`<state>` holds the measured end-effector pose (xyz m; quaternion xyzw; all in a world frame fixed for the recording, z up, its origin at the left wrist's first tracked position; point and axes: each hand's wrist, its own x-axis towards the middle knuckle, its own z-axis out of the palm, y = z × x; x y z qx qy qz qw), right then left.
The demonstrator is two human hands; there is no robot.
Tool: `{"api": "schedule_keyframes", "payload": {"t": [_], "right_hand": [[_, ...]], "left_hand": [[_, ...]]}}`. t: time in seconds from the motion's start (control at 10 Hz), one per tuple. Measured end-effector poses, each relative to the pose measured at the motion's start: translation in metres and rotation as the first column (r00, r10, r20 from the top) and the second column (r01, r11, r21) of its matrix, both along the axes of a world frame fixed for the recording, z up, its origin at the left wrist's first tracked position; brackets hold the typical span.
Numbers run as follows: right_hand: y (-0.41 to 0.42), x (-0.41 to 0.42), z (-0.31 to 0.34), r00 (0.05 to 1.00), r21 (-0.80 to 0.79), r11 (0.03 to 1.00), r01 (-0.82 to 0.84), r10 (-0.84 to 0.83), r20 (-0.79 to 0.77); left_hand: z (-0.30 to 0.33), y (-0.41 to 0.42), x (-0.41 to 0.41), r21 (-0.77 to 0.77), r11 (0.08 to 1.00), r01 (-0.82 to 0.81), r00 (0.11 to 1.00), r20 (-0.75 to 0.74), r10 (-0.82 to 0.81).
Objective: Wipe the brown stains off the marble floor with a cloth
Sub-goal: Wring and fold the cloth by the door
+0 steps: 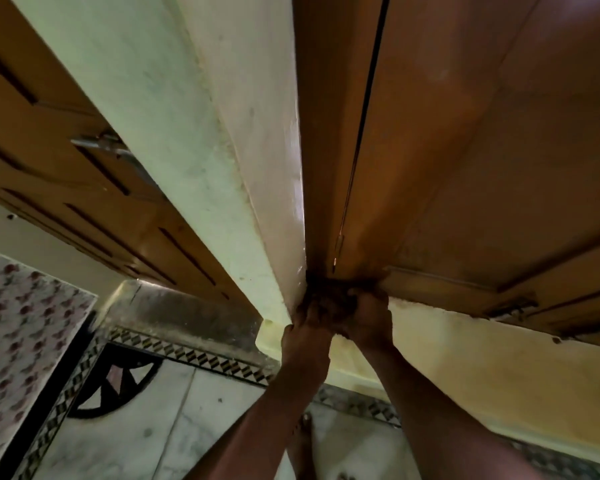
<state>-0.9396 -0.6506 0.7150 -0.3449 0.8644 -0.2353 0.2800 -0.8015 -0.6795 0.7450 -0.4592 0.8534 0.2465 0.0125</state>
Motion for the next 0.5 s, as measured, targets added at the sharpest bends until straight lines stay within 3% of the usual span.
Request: {"api": "schedule_keyframes", "payload": {"t": [0.1,0.2,0.3,0.4,0.5], "right_hand": [[0.009,0.009,-0.029,0.98,-0.019,0.999,-0.044,0.039,-0.196],[0.015,-0.007,-0.088,0.971,-0.04,0.978,-0.207,0.2,-0.135],[0.022,-0.011,-0.086,0.967,-0.051,0.968,-0.246,0.242,-0.082],[0.035,0.008,-0.016,0.995,-0.148,0.986,-0.077,0.085,0.045],[0.053,0.03,0.037,0.973,-0.317,0.945,0.079,-0.004,0.23]], "left_hand": [[-0.027,0.006,0.013,0.091,0.996,0.005,0.991,0.136,-0.017],[-0.042,-0.002,0.02,0.129,0.991,0.036,0.994,0.095,-0.048],[-0.039,0.0,0.025,0.178,0.984,0.023,1.0,-0.004,-0.022],[-0.02,0.012,0.034,0.203,0.971,-0.125,0.964,-0.205,0.167],[0.014,0.031,0.045,0.21,0.934,-0.289,0.826,-0.439,0.354]]}}
